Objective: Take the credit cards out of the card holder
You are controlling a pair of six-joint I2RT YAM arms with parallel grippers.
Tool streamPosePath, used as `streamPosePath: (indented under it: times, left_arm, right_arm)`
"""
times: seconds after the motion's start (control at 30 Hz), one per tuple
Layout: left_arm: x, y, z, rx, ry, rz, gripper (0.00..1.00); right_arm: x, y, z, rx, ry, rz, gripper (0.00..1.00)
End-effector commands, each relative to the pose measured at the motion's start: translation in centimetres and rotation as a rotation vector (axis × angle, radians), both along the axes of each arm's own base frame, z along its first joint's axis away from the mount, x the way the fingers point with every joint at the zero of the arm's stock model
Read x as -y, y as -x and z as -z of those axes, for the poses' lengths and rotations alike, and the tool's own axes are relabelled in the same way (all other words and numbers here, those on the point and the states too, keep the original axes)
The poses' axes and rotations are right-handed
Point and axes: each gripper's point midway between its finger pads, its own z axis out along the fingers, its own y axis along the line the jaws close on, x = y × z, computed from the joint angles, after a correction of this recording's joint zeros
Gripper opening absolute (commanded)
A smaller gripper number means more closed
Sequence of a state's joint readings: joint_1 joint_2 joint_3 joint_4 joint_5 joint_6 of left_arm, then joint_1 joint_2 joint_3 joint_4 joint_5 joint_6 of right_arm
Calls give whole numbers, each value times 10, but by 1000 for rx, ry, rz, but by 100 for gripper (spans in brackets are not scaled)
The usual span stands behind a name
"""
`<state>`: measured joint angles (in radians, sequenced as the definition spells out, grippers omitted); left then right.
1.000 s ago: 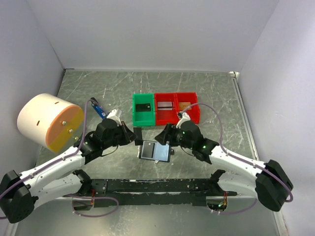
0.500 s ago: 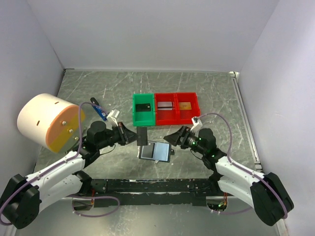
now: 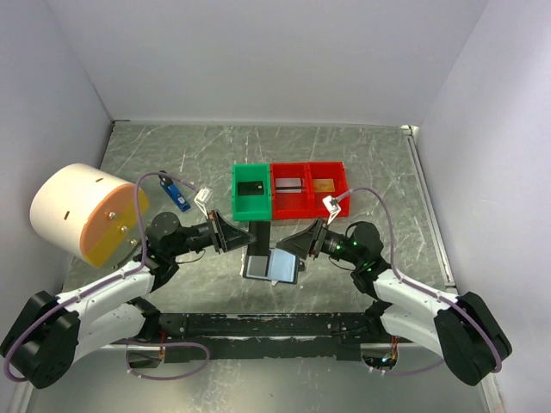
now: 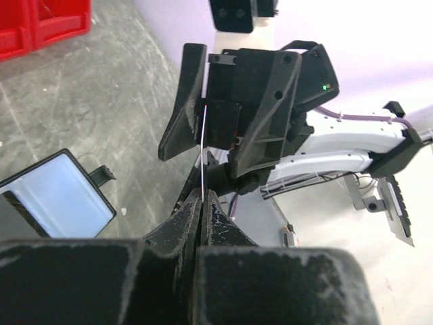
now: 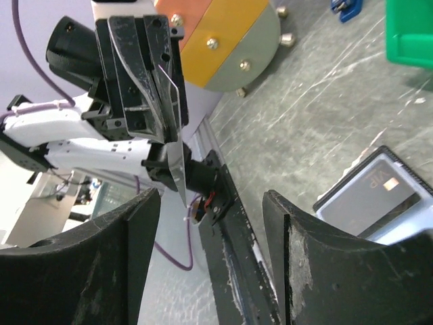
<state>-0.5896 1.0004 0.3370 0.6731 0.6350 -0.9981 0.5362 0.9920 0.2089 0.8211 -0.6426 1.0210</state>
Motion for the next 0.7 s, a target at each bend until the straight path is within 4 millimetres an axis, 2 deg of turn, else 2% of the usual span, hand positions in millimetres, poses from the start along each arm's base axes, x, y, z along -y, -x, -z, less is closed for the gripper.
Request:
streamPosePath:
  times: [0.0, 0.2, 0.57, 0.67]
  left_arm:
    - [0, 12, -23, 87, 78, 68, 7]
    - [-1, 13, -21, 89, 62, 67, 7]
    - [4, 23, -18, 85, 68, 151, 7]
    - [4, 23, -17, 80, 77, 152, 7]
  right_arm:
    - [-15, 13, -22, 58, -40, -91, 61]
    - [-33, 22, -32, 85, -56, -138, 50]
    - [-39, 20, -40, 59, -134, -123, 37]
    - [-42, 23, -39, 54, -131, -145, 29]
